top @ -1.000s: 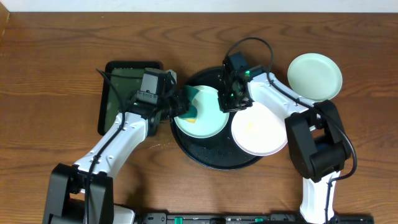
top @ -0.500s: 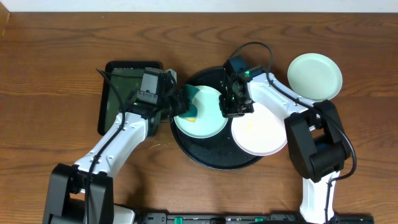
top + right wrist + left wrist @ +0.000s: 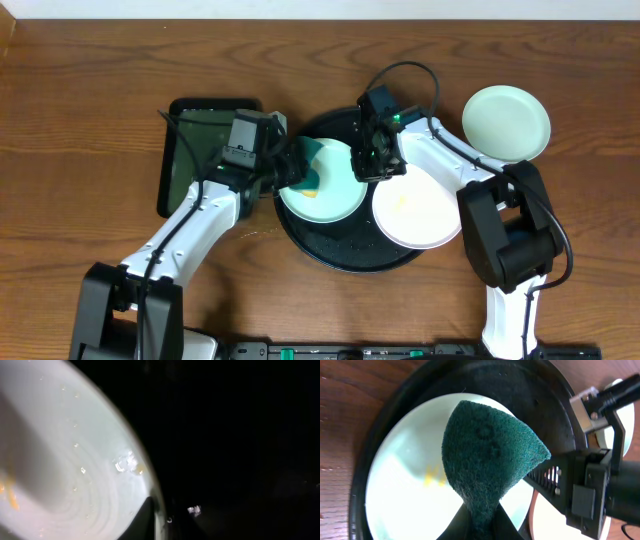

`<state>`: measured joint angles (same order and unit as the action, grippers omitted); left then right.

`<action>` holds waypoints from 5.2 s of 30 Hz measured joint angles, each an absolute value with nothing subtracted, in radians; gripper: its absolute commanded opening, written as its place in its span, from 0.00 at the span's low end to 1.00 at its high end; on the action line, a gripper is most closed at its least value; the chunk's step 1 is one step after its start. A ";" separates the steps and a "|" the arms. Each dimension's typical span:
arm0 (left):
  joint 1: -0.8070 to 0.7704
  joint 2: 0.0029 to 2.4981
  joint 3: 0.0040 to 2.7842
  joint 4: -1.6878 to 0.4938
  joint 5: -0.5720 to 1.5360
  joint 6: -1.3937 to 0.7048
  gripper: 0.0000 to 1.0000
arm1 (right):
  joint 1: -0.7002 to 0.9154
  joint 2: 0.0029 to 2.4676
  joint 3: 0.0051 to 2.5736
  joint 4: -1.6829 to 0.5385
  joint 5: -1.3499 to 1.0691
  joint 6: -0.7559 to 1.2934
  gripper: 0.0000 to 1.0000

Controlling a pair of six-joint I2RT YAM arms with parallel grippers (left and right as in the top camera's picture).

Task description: Clean dirty plates on tray and stack at the side

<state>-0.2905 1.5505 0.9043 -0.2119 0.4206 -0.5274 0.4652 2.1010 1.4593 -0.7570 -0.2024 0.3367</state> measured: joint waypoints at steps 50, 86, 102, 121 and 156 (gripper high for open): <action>-0.575 1.758 0.891 -0.144 -0.389 -0.817 0.07 | 0.466 2.101 1.460 -0.739 -0.201 0.341 0.01; -0.609 1.754 0.899 -0.199 -0.246 -0.837 0.07 | 0.467 2.101 1.460 -0.738 -0.194 0.341 0.01; -0.593 1.638 0.878 -0.295 -0.630 -0.777 0.07 | 0.470 2.099 1.460 -0.739 -0.189 0.341 0.01; -0.265 1.204 0.874 -0.500 -0.445 -0.758 0.09 | 0.554 1.791 1.542 -0.740 0.390 0.063 0.01; -0.073 1.204 0.874 -0.554 -0.241 -0.545 0.08 | 0.750 1.768 1.547 -0.658 0.611 -0.557 0.01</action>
